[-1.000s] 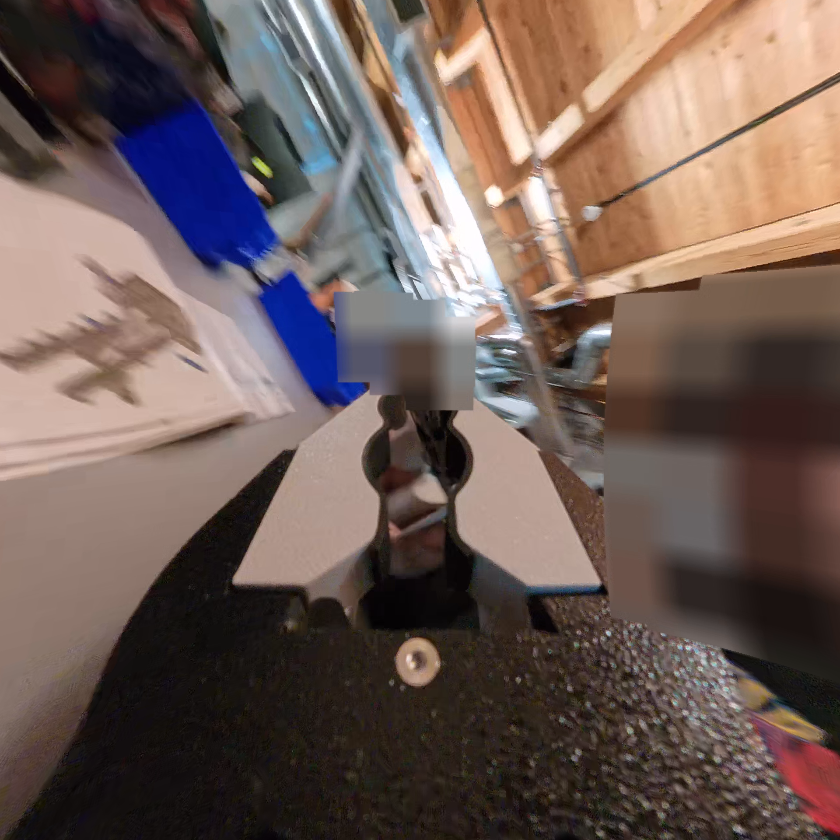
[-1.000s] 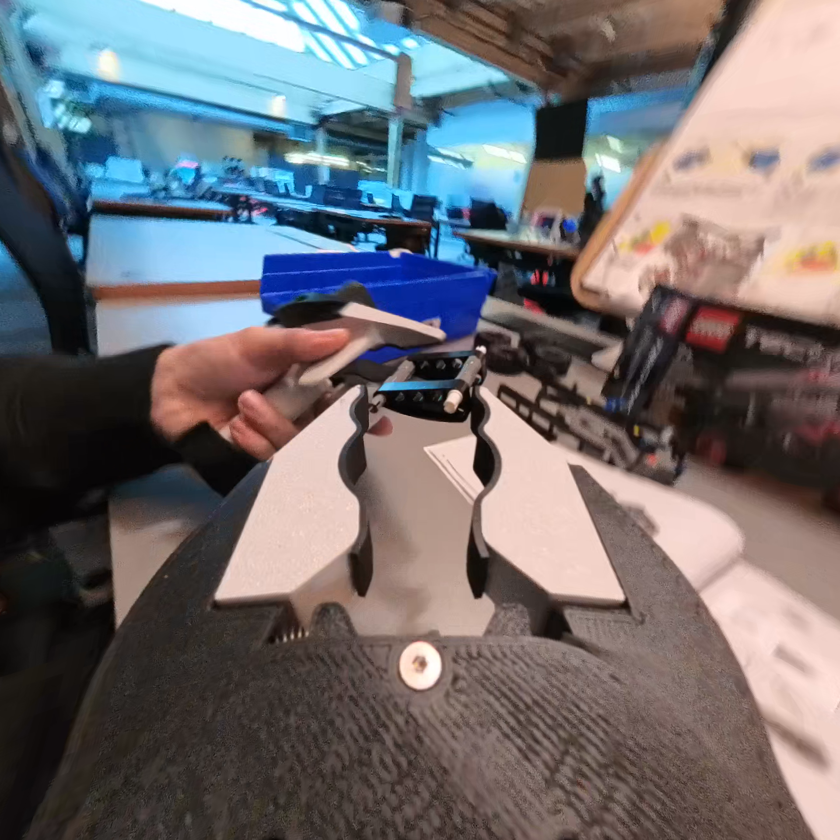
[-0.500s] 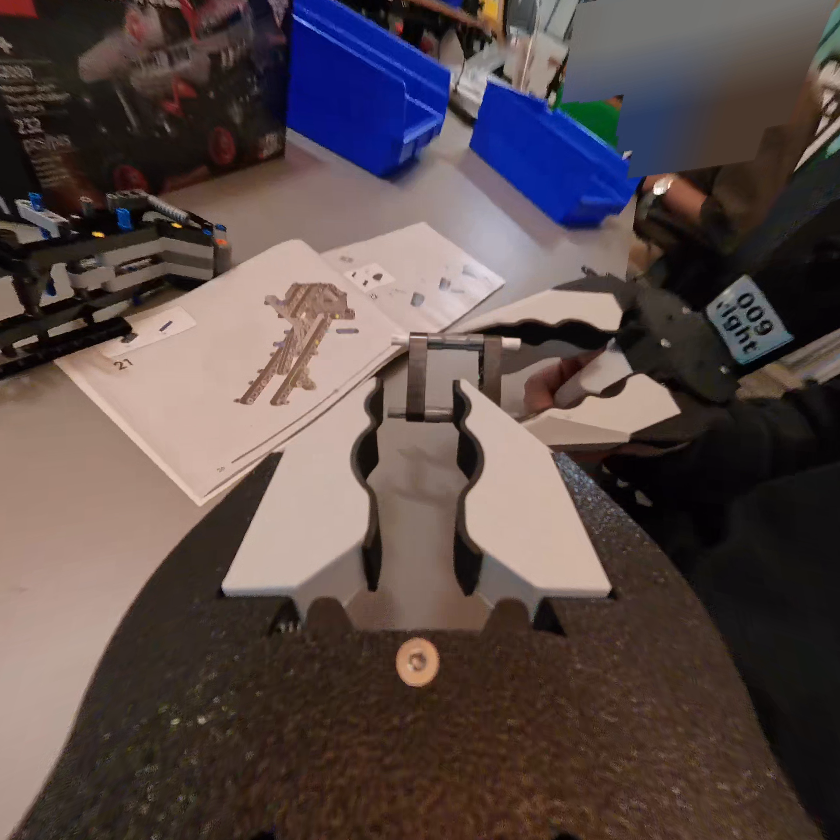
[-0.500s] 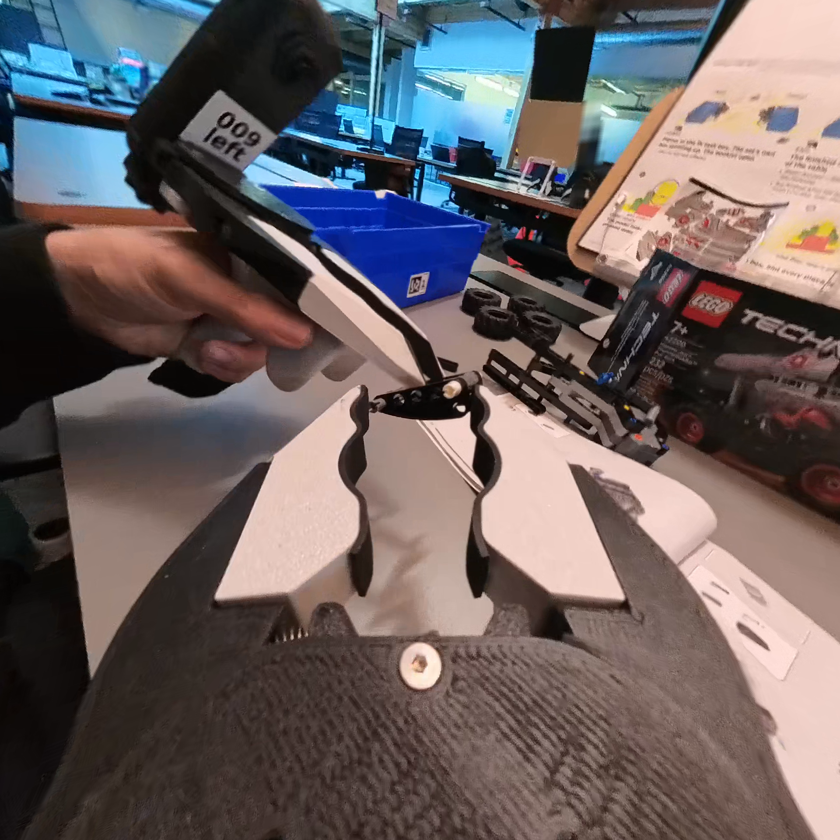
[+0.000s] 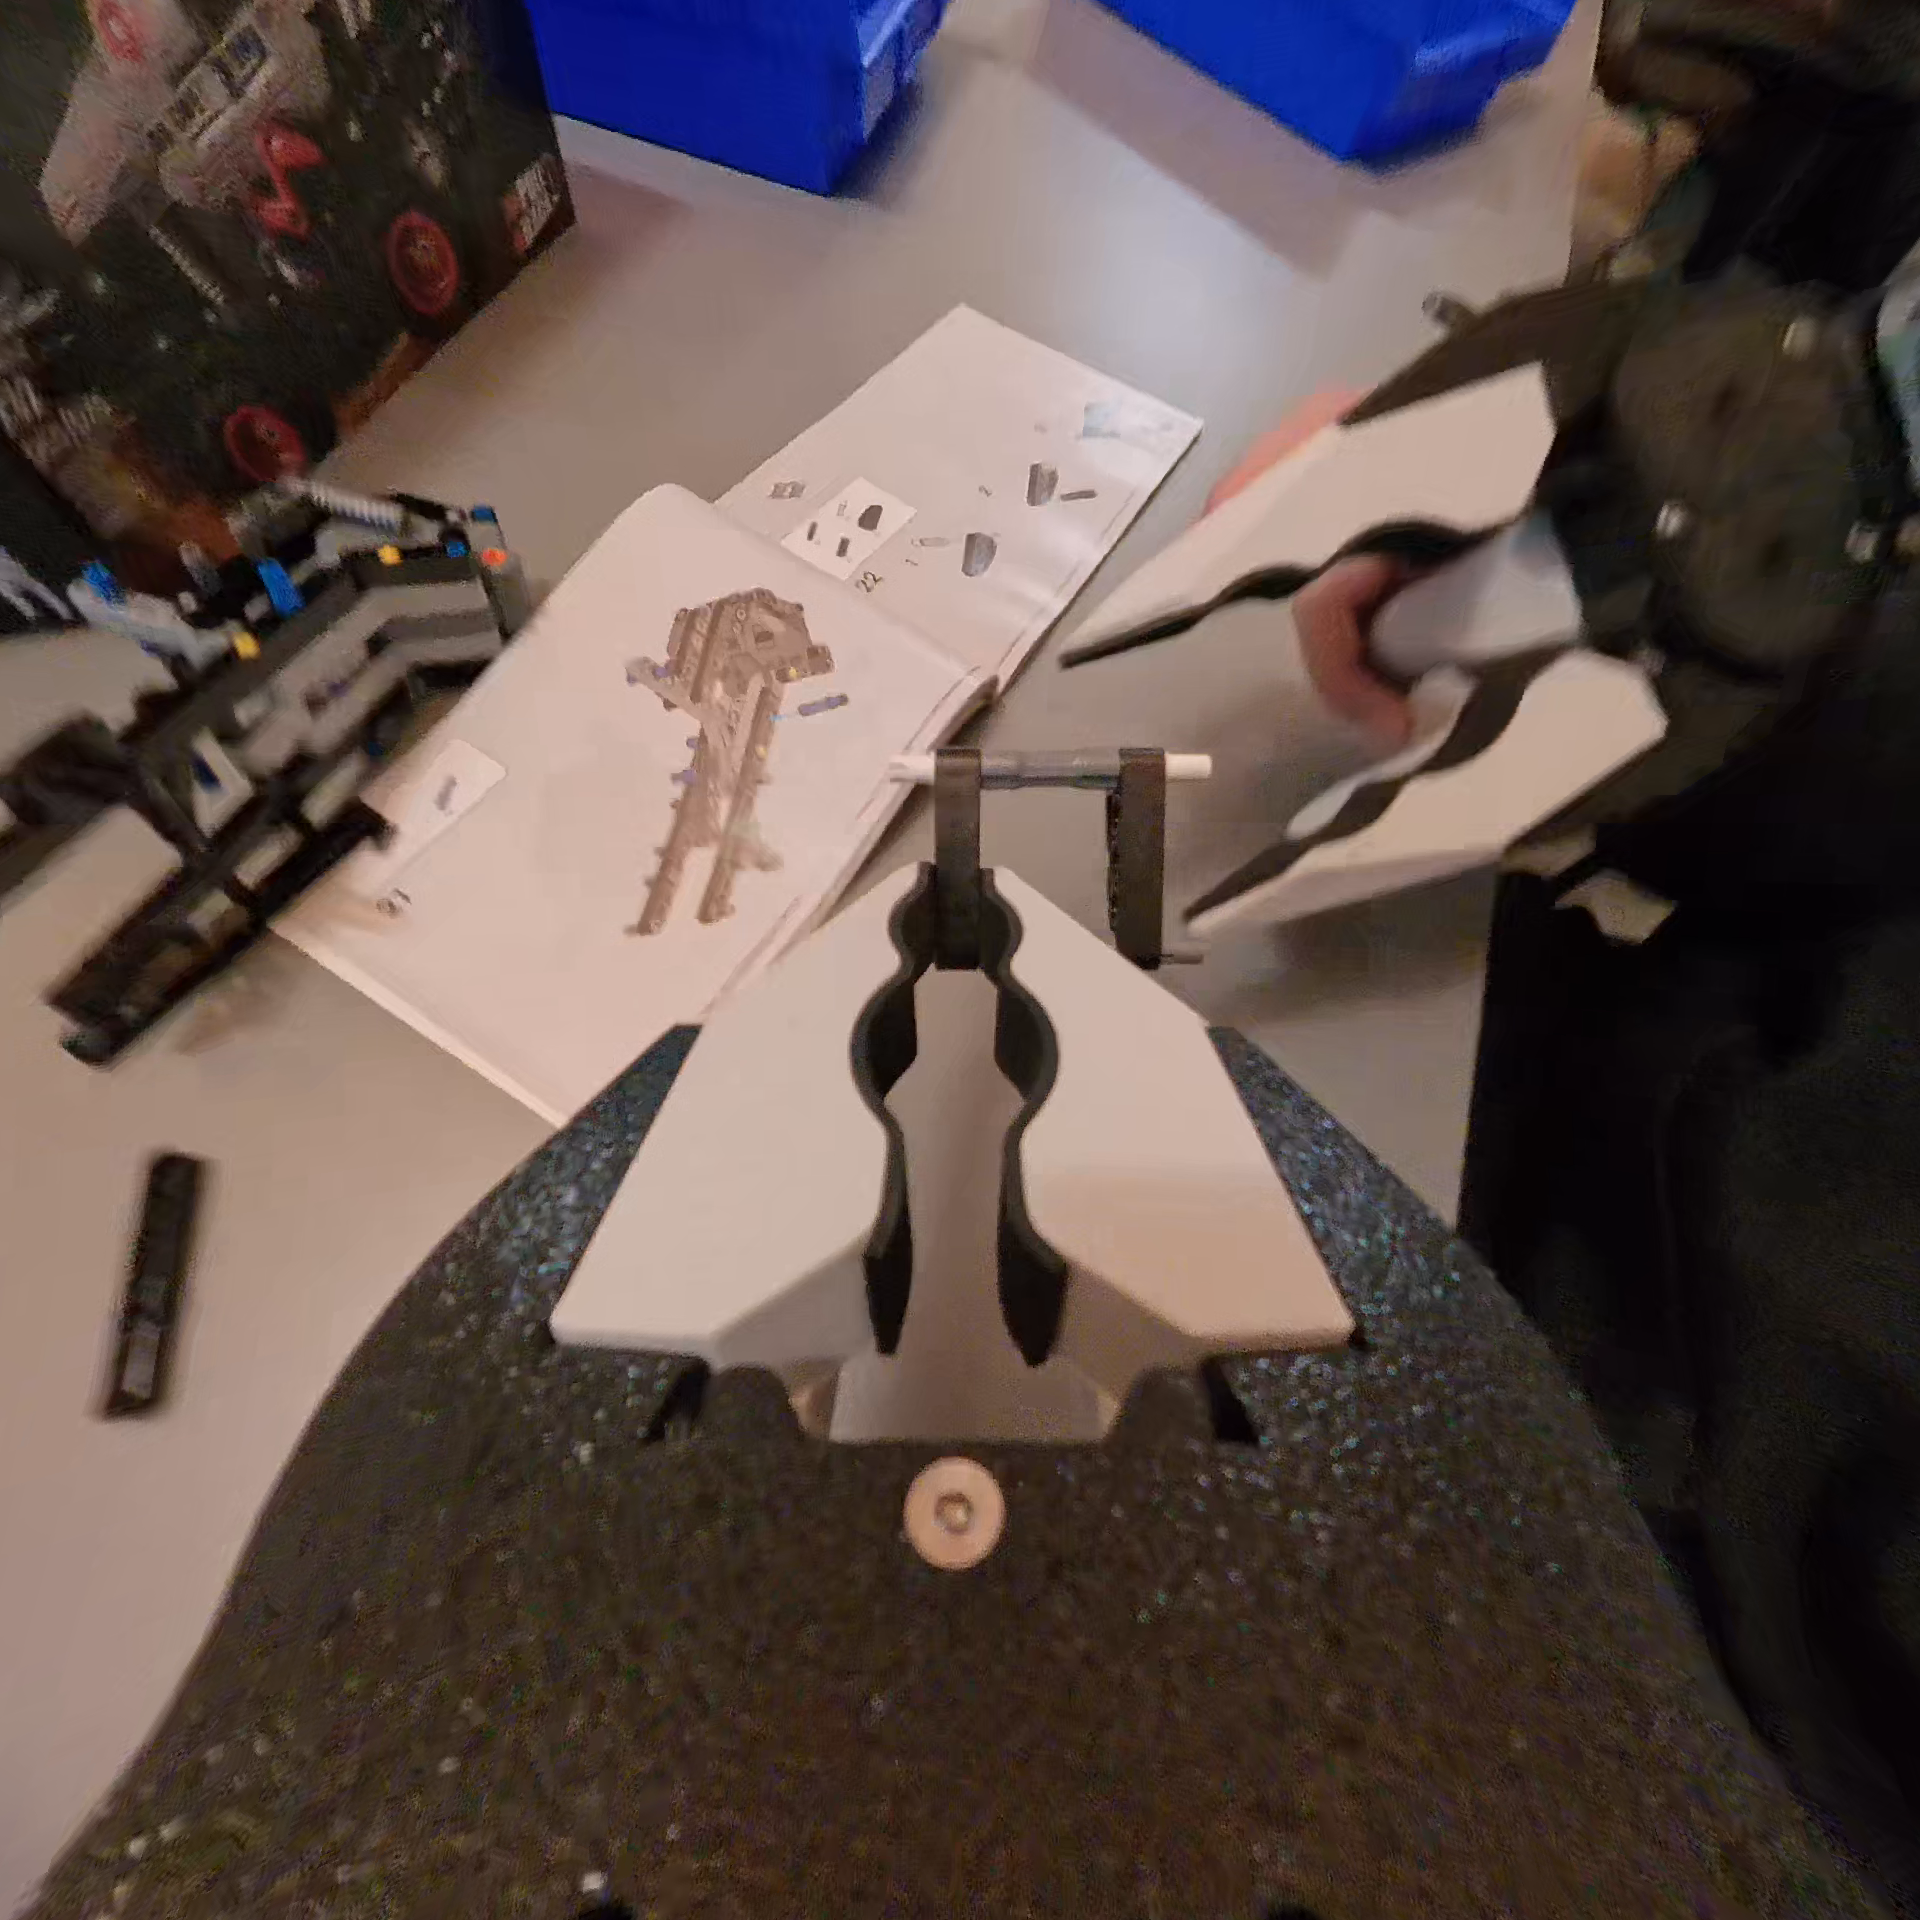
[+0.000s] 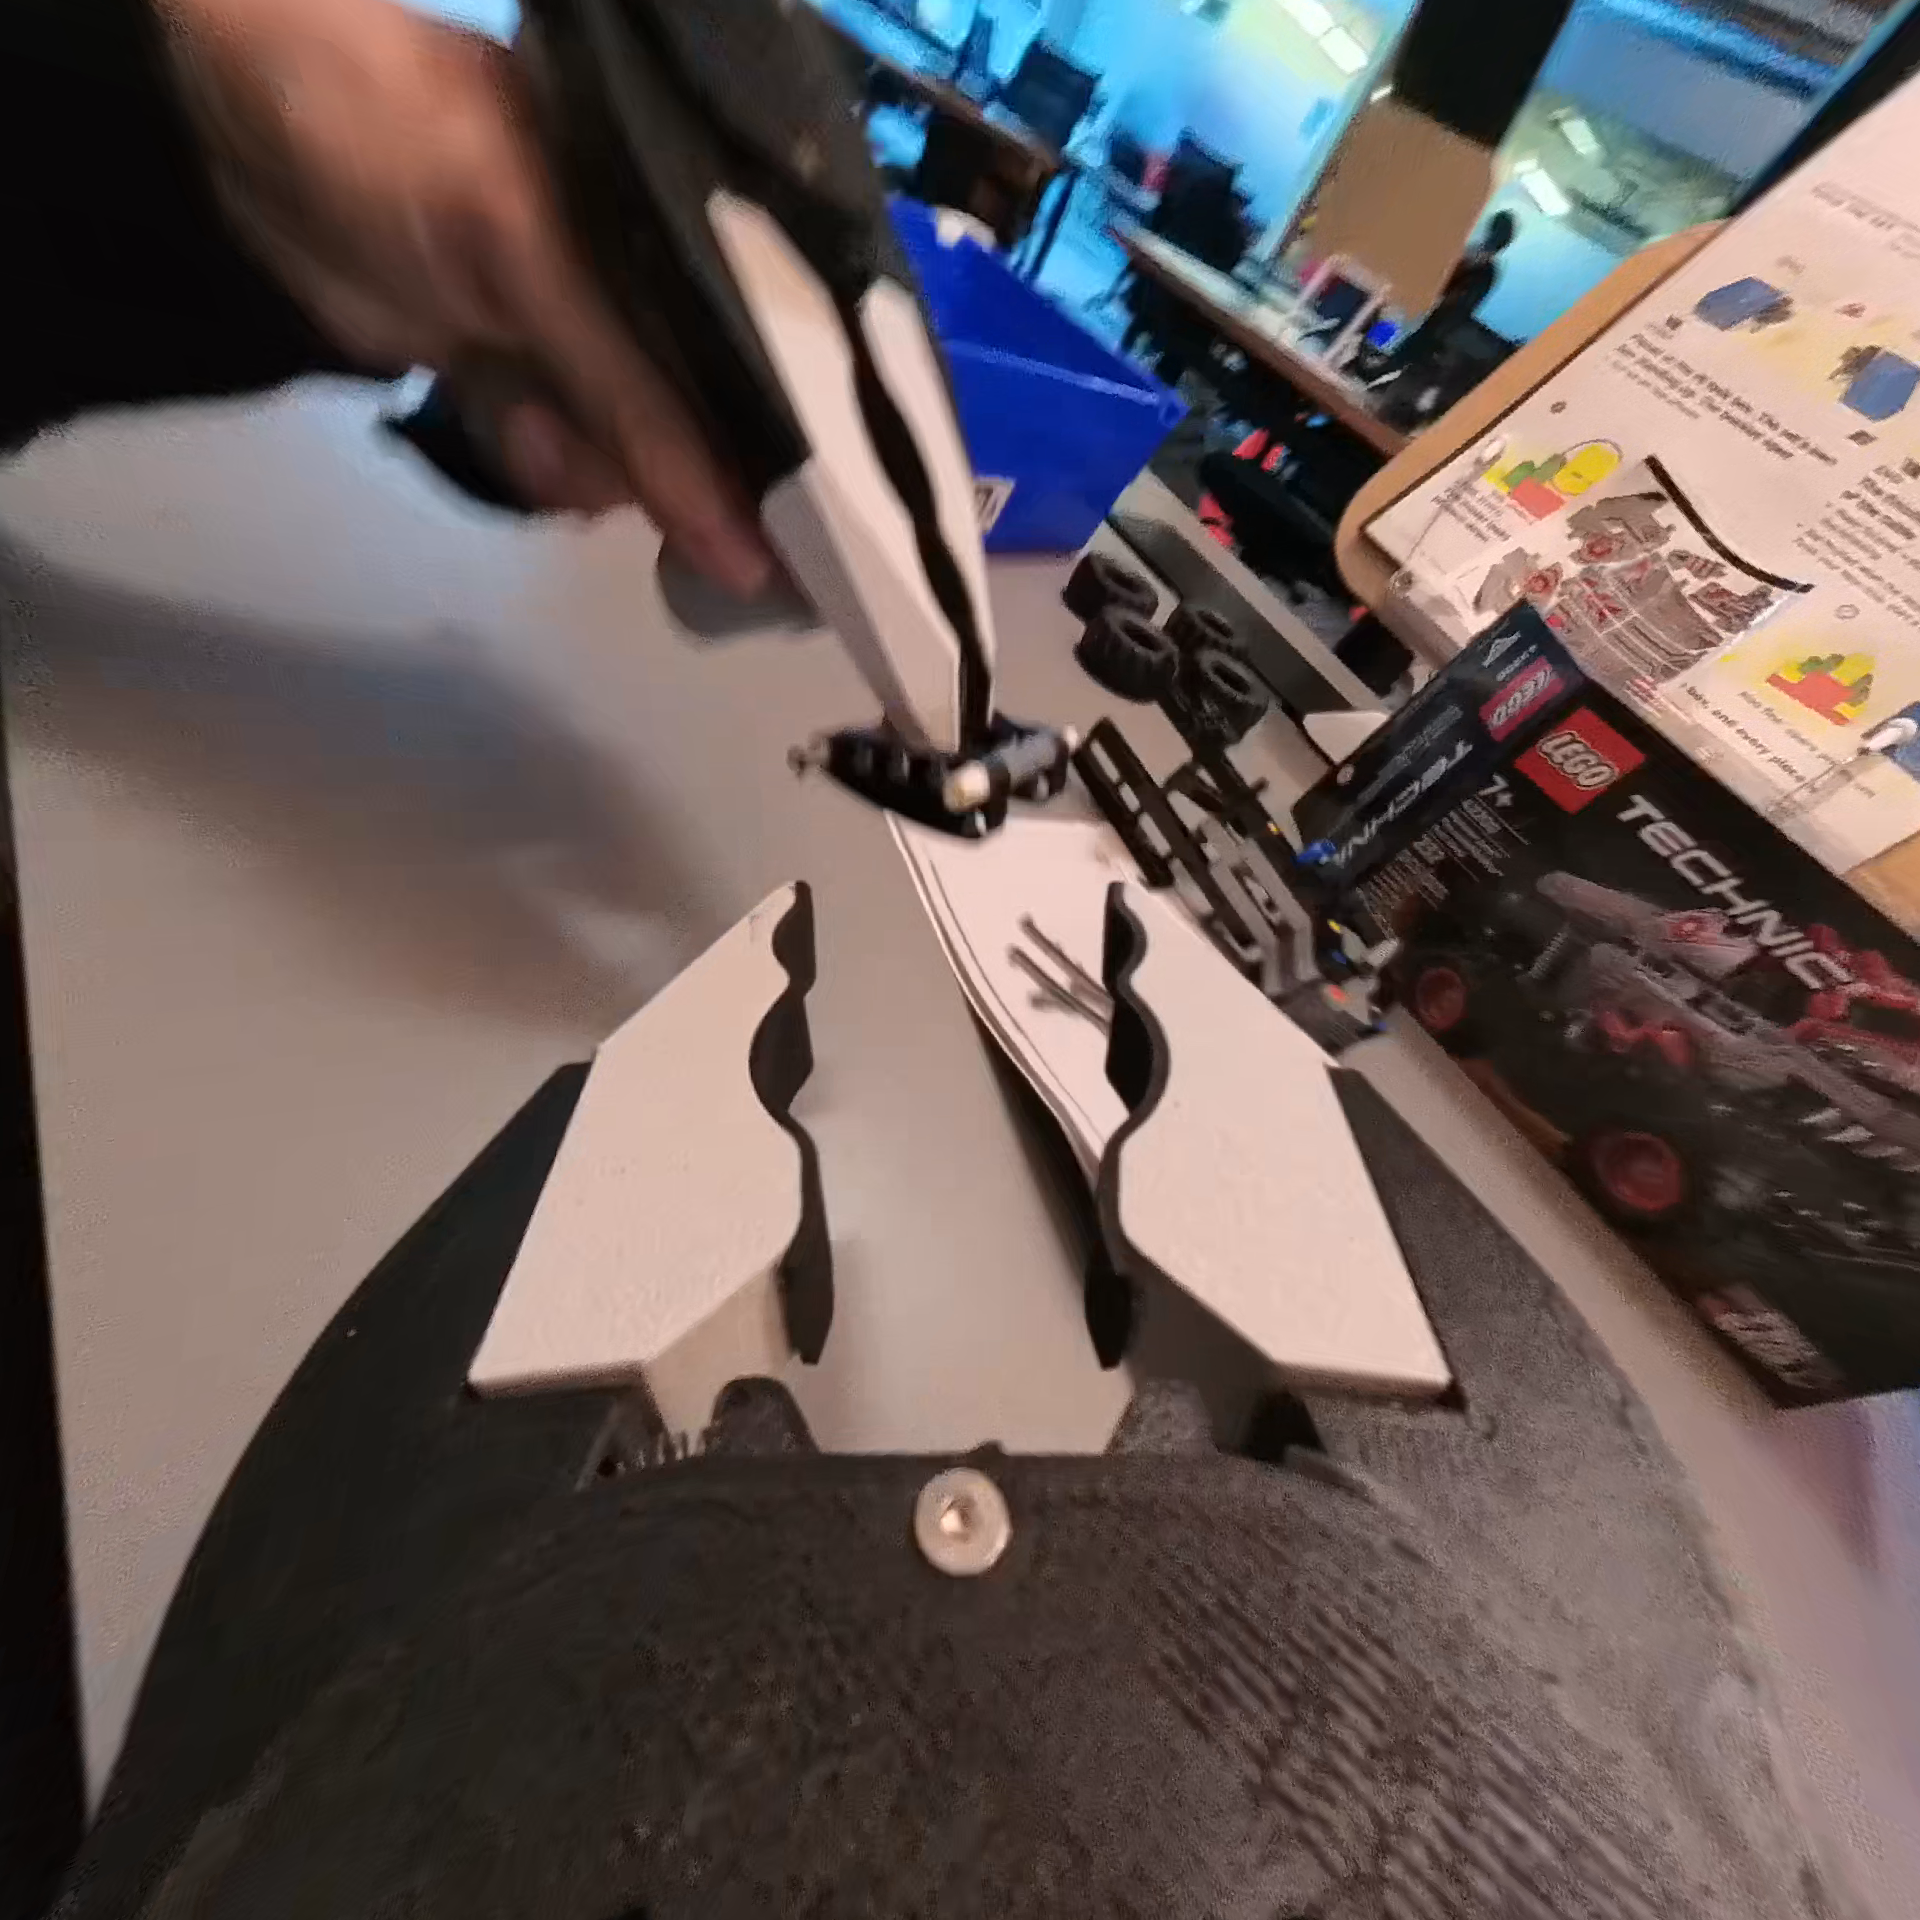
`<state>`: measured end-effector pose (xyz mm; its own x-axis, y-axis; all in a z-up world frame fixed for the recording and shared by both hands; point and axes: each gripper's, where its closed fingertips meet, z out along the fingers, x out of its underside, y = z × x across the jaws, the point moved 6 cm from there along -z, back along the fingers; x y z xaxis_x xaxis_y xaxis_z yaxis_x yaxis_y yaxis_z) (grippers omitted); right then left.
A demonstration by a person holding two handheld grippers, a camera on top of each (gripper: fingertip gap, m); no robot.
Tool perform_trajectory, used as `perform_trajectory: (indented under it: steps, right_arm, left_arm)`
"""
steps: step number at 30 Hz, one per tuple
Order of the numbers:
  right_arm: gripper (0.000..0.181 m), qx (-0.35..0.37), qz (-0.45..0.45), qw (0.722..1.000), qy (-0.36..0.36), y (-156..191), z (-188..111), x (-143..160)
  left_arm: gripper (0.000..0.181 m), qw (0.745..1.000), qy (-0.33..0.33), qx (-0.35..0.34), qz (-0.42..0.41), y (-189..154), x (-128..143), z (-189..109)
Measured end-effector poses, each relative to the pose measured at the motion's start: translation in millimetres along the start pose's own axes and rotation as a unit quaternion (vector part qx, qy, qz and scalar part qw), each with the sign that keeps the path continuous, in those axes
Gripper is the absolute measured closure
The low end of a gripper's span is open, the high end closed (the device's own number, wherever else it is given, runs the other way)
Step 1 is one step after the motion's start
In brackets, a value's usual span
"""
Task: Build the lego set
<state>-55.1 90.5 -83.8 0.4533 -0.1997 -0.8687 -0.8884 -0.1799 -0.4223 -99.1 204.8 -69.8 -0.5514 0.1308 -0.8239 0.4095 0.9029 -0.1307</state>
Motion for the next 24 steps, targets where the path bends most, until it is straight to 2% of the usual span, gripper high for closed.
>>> perform_trajectory:
  steps: [1,4,7,9,12,15,18,21,24]
  right_arm:
    - [0.129,-0.013,-0.015,1.000,0.015,-13,-10,6]
    - [0.129,0.017,-0.002,0.998,0.052,-71,-49,27]
    - [0.132,0.127,0.037,0.987,0.090,-133,-88,58]
    - [0.133,0.159,0.067,0.981,0.093,-155,-106,77]
    - [0.141,0.196,0.113,0.970,0.093,-175,-126,100]
    - [0.142,0.204,0.144,0.963,0.100,-181,-142,118]
    - [0.142,0.209,0.162,0.959,0.107,-186,-156,132]
    - [0.143,0.230,0.182,0.949,0.114,-194,-174,143]
    - [0.144,0.231,0.200,0.946,0.105,-197,-184,148]
  left_arm:
    - [0.176,0.999,0.023,0.007,0.023,5,-10,3]
    - [0.176,0.991,0.088,0.027,0.095,21,-55,25]
    - [0.176,0.976,0.142,0.048,0.157,38,-102,63]
    - [0.176,0.968,0.166,0.049,0.181,49,-130,97]
    - [0.176,0.956,0.198,0.067,0.207,56,-158,160]
    - [0.176,0.938,0.242,0.060,0.239,64,-163,222]
    - [0.176,0.934,0.255,0.069,0.242,66,-161,270]
    - [0.176,0.932,0.260,0.087,0.237,67,-153,300]
    - [0.176,0.930,0.263,0.097,0.236,69,-146,314]
